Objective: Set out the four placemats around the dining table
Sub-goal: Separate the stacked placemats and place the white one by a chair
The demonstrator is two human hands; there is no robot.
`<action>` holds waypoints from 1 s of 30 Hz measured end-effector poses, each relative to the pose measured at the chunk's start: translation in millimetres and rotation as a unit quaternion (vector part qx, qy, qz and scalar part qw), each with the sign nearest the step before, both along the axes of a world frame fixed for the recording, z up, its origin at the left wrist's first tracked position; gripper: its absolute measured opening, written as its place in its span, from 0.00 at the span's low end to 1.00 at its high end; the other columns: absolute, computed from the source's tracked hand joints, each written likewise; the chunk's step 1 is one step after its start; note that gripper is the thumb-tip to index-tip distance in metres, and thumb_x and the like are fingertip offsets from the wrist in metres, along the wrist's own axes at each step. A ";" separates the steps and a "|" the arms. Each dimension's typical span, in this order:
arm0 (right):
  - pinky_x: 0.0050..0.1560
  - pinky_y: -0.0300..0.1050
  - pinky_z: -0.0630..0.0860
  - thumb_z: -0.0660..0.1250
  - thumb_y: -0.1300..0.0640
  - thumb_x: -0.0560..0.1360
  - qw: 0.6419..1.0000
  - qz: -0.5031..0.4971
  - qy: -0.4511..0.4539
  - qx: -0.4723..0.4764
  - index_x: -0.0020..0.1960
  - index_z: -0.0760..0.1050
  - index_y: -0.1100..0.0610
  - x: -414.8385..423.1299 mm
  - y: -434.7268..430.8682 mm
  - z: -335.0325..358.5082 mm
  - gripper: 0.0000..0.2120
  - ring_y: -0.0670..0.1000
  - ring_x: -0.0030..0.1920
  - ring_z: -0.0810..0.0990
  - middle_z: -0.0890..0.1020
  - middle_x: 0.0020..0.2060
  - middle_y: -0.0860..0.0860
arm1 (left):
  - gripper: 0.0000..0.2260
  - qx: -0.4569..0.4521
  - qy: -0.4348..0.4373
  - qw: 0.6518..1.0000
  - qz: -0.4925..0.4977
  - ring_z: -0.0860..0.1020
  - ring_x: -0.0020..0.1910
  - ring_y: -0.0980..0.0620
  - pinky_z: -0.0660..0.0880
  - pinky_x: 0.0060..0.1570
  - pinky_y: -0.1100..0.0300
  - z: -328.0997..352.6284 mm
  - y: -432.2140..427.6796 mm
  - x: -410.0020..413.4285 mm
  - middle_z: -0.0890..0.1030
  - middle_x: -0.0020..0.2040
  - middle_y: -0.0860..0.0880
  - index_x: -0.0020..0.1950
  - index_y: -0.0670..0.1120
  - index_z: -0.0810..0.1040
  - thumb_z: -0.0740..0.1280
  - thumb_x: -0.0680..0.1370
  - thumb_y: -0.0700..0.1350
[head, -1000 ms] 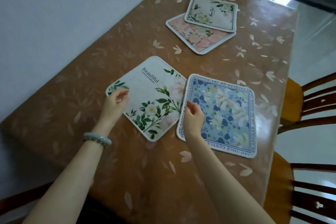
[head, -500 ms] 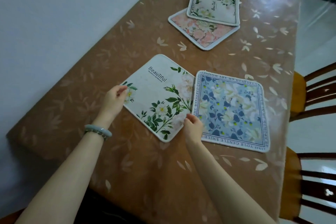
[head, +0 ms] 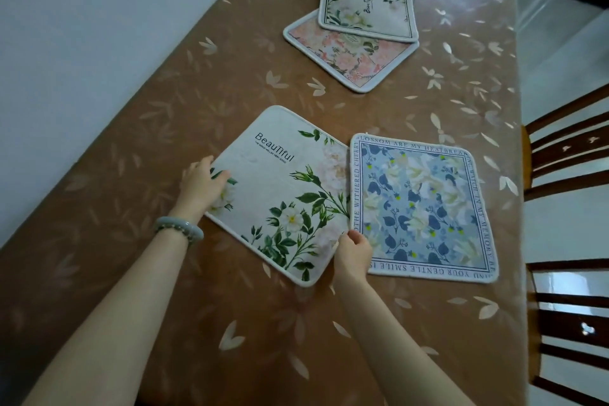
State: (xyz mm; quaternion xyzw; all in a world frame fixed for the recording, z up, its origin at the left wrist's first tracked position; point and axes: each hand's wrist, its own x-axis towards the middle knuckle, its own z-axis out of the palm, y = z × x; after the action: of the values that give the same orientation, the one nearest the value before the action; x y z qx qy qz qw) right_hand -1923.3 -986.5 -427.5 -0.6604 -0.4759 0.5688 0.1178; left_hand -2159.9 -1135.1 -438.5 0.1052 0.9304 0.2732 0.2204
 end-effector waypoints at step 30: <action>0.34 0.34 0.68 0.67 0.69 0.68 0.965 0.237 0.057 0.091 0.37 0.68 0.54 95.1 -50.9 35.6 0.12 0.45 0.34 0.70 0.73 0.33 0.48 | 0.08 0.075 0.128 0.978 0.144 0.74 0.47 0.49 0.68 0.47 0.55 36.7 -135.7 119.3 0.78 0.49 0.46 0.56 0.40 0.77 0.64 0.78 0.39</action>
State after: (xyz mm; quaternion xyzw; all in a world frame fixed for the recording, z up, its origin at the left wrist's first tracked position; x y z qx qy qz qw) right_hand -1828.2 -1037.4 -391.9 -0.4815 -0.6614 0.5713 0.0659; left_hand -2040.6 -1270.8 -401.8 0.0207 0.9330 0.3558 0.0494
